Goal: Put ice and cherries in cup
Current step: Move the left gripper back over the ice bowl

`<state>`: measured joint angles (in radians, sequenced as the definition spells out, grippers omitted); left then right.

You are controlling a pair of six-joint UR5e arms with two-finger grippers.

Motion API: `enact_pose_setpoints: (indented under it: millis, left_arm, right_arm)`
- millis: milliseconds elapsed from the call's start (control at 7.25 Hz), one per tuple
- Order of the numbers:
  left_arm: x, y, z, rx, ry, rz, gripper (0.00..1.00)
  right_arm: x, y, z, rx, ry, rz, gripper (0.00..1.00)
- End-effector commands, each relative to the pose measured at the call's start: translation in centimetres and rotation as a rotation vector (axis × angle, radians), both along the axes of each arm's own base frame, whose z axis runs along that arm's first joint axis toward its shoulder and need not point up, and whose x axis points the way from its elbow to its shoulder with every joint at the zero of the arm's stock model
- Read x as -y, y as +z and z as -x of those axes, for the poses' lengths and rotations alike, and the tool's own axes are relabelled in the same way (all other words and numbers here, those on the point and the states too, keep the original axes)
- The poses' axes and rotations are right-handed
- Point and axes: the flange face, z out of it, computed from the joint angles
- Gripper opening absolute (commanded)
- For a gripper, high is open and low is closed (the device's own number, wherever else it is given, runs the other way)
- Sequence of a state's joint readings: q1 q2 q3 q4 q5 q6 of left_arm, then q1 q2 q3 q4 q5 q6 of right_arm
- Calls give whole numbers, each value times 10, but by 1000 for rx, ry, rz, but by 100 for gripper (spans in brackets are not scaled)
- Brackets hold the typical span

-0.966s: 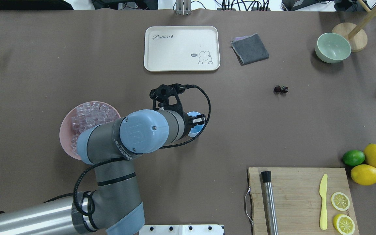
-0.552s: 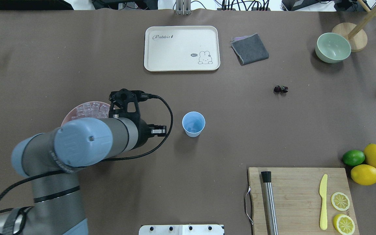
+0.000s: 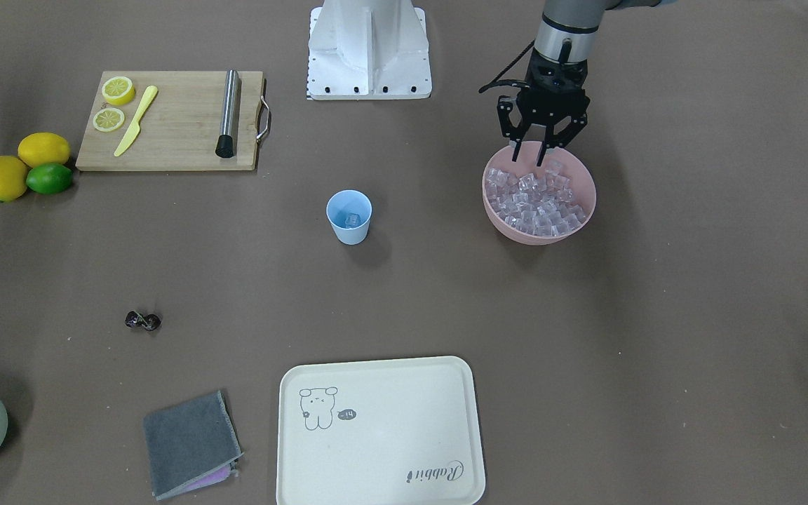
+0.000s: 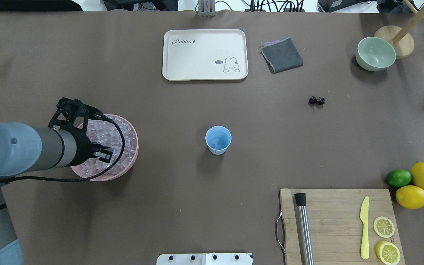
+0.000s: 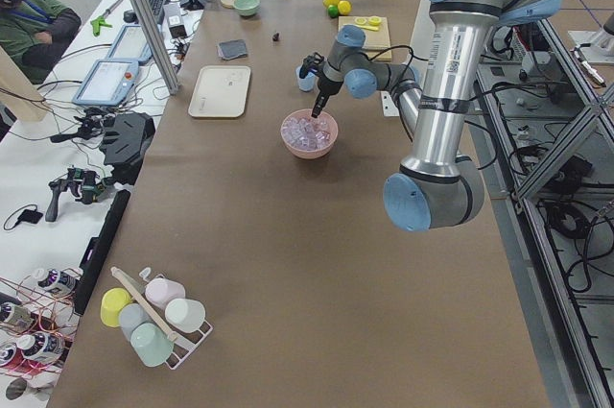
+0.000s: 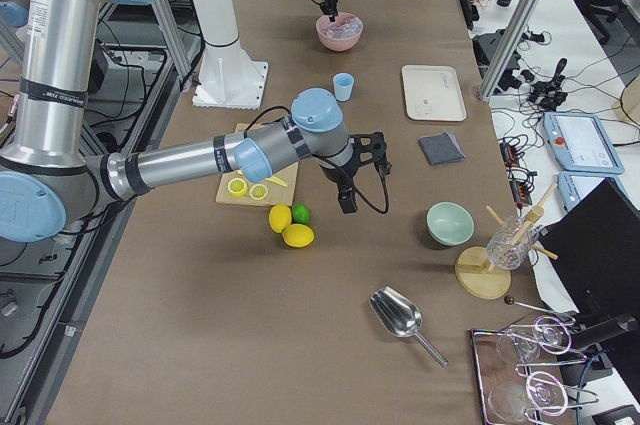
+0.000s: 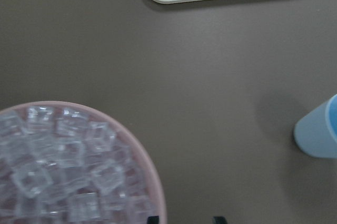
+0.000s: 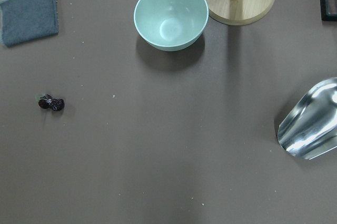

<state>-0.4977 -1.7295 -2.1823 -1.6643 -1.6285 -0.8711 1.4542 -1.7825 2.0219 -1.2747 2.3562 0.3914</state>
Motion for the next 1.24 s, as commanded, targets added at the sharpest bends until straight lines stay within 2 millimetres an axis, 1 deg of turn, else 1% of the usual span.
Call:
enact_pose_setpoints:
  millis: [0,138,276,414,690,828,1103]
  left_arm:
    - [-2,36,13,108,81,-60,50]
    - [-2,45,6,140,94,-81,54]
    - [-1,54,-4,172,92,-96,55]
    - [-5,58,-11,179,105,-95,55]
    - [-18,57,-26,178,139,-98,55]
    - [-20,54,-25,171,142,-102,55]
    - [-24,59,-30,181,155,-98,55]
  right_arm:
    - [0,0,1,0,-2,1,100]
    - [1,-1,1,1,-2,0,100]
    - [1,0,3,0,-5,1,100]
    - [4,-3,4,2,-7,-7,100]
    - [8,-6,5,4,-5,-10,100]
    - [8,-6,5,5,-5,-8,100]
    - [8,-6,5,5,-5,-9,100]
